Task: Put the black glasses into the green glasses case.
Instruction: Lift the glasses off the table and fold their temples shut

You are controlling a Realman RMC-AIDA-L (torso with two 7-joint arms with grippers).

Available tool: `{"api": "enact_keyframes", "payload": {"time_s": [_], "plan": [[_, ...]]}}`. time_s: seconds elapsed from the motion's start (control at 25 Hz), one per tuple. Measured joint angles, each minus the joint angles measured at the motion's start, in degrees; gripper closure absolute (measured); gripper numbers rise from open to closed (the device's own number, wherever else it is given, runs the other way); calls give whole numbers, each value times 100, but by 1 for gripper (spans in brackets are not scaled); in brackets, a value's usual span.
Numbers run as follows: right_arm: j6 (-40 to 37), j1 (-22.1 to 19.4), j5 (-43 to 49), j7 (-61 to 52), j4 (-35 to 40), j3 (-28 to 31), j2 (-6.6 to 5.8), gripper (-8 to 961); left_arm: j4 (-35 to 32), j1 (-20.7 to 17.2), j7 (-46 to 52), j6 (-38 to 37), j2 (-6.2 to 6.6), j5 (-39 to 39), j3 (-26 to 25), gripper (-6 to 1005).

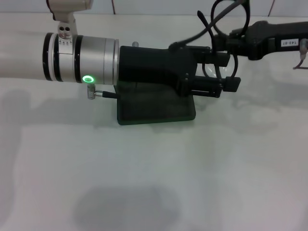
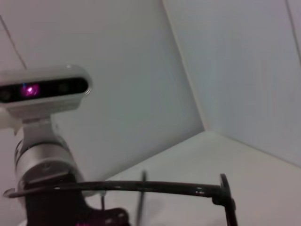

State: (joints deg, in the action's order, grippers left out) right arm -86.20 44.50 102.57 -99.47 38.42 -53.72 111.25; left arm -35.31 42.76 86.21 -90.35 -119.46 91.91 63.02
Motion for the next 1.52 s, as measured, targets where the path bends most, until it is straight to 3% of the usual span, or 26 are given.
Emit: {"api": "enact_keyframes", "payload": {"time_s": [0.6, 1.2, 1.52], "plan": [[141, 14, 59, -3, -2, -168, -56, 851, -8, -4, 33, -46, 33, 15, 10, 301], [23, 128, 369, -3, 41, -413, 40, 851, -64, 5, 23, -46, 46, 10, 9, 301], [-20, 123, 289, -2, 31, -347, 17, 852, -63, -49, 1, -40, 67, 7, -91, 301]]}}
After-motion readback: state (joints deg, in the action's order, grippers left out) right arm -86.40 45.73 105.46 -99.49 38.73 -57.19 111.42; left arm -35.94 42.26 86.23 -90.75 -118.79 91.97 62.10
